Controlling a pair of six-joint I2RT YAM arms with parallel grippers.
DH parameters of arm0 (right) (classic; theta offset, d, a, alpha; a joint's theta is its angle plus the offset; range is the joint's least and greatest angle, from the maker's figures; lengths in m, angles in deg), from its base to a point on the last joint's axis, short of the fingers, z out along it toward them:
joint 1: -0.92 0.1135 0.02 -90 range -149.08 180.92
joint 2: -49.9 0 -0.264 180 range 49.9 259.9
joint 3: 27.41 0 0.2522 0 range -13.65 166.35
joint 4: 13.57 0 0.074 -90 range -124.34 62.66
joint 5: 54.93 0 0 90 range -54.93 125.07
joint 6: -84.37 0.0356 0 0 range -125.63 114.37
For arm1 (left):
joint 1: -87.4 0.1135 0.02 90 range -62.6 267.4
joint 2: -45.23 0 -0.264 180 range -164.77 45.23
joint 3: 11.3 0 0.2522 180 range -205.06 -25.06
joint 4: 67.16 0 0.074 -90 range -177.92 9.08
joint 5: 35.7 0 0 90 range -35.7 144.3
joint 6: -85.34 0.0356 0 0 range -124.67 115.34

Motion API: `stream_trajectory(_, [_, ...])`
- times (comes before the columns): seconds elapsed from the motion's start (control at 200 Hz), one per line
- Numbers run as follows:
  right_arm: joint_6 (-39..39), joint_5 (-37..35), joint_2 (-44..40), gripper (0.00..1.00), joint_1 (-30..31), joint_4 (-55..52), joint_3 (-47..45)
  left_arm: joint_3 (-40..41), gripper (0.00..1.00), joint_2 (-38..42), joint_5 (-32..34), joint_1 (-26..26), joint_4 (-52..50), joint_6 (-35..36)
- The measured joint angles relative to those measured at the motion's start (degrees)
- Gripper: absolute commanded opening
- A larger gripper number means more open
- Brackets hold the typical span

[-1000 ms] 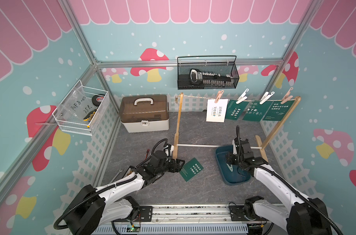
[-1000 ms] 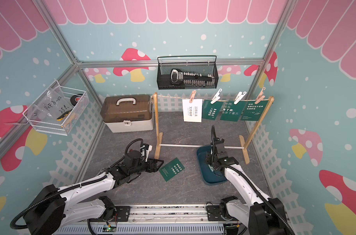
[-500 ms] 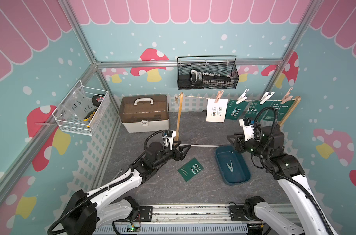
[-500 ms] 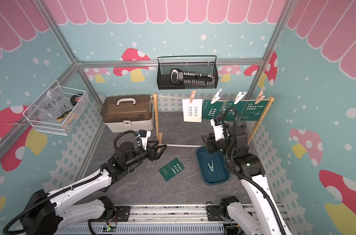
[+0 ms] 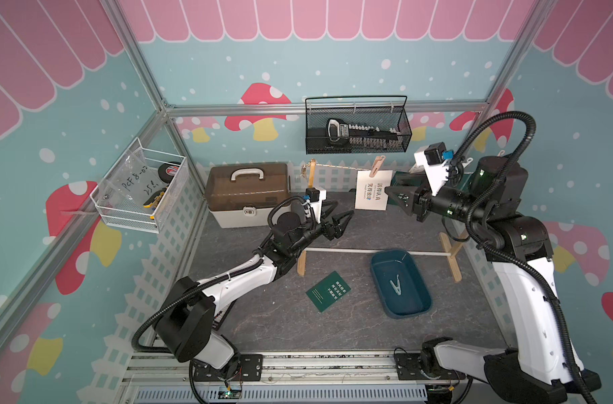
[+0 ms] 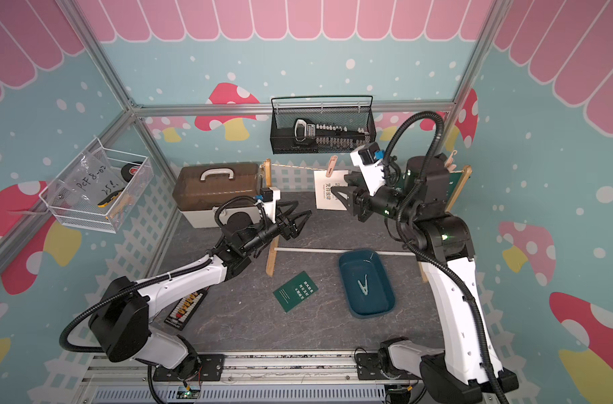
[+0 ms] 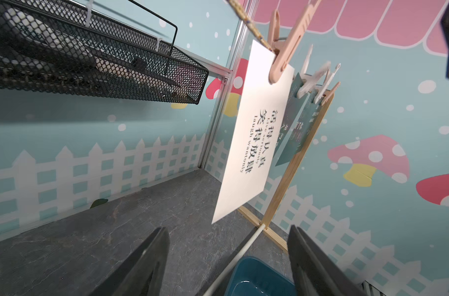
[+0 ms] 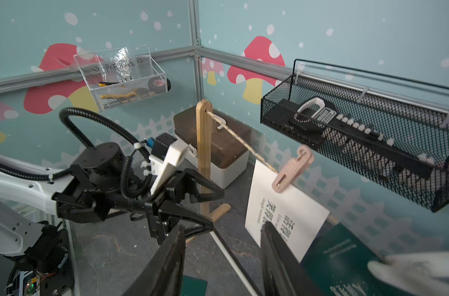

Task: Remove the postcards from the strings
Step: Pinch the postcard on the clothesline.

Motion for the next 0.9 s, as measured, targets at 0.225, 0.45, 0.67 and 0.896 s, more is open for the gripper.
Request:
stream_trajectory(0.225, [-1.8, 7.3, 9.1, 0.52, -5.0, -3.9, 14.9, -6.4, 0.76, -6.8, -0.6, -0.2, 0.2, 0.4])
stream_trajectory(0.45, [-1.8, 10.0, 10.5, 0.54, -8.0, -4.9, 18.1, -10.2, 0.76, -10.6, -2.0, -0.2, 0.2, 0.4])
stream_trajectory(0.67, [-1.7, 9.8, 10.6, 0.54, -8.0, -5.0, 17.8, -11.8, 0.70, -12.6, -4.6, -0.2, -0.3, 0.4])
stream_trajectory(0.896, [-1.4, 9.6, 10.8, 0.55, -8.0, -5.3, 16.8, -12.1, 0.59, -13.3, -7.3, -0.1, -0.2, 0.3])
